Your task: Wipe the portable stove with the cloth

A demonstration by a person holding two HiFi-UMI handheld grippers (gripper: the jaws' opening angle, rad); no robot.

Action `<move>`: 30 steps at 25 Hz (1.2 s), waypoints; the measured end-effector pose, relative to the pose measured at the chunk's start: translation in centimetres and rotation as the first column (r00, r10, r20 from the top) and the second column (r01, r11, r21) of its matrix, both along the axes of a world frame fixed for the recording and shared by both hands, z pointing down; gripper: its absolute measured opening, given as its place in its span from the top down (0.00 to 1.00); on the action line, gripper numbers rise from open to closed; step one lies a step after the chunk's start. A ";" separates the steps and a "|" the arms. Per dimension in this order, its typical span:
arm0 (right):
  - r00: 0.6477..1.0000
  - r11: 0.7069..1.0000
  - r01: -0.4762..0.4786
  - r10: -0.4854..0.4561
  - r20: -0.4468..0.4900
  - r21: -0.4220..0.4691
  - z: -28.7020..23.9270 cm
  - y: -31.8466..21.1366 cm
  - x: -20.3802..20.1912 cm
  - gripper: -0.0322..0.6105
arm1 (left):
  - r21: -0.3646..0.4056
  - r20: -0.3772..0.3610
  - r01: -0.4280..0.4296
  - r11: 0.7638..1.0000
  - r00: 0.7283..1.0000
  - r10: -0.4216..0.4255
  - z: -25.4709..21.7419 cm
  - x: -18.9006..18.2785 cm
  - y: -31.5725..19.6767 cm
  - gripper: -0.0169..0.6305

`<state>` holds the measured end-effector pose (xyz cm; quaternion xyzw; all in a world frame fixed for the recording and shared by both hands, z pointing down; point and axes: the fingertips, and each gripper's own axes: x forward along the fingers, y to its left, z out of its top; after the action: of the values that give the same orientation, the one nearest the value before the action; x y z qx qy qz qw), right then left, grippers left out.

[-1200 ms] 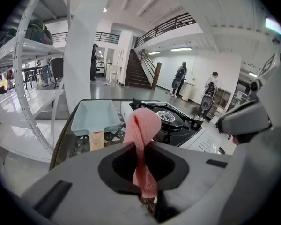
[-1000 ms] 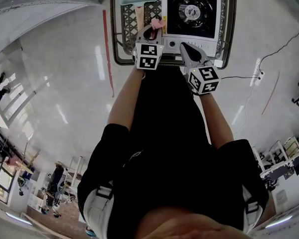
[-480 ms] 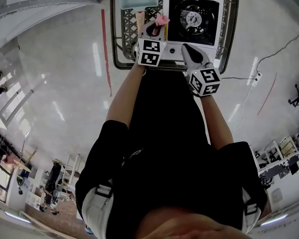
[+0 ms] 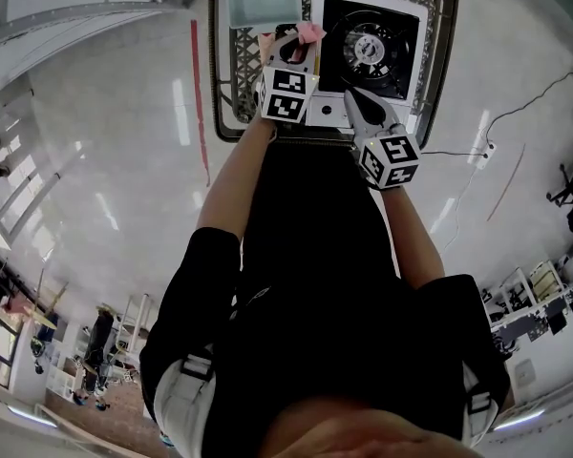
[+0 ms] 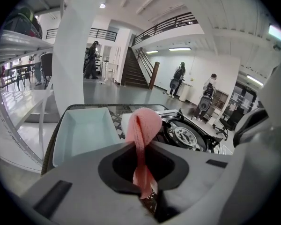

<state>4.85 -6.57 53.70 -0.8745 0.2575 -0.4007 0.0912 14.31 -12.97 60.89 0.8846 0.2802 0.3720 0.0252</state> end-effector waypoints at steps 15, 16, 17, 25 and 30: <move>1.000 1.000 0.006 -0.007 0.007 0.018 0.1 0.1 1.7 0.95 | -0.002 0.006 0.005 1.000 1.000 -0.005 0.3 5.2 -0.3 0.93; 1.000 1.000 0.007 -0.007 0.008 0.021 0.0 0.2 1.9 0.95 | -0.006 0.006 0.011 1.000 1.000 -0.011 0.2 5.6 -0.3 0.93; 1.000 1.000 0.006 -0.006 0.008 0.024 0.0 0.2 2.0 0.95 | -0.011 0.006 0.015 1.000 1.000 -0.015 0.1 6.1 -0.2 0.93; 1.000 0.999 -0.010 0.009 0.008 0.040 0.1 1.1 2.6 0.95 | -0.036 0.024 0.042 0.998 0.999 -0.041 -0.2 8.7 0.1 0.93; 1.000 0.999 -0.026 0.026 0.005 0.042 0.2 2.3 3.1 0.95 | -0.043 0.031 0.064 0.997 0.998 -0.063 -0.1 10.6 0.2 0.93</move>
<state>7.95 -4.24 53.87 -0.8747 0.2541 -0.3961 0.1154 24.87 -12.78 60.83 0.8868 0.2595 0.3776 0.0604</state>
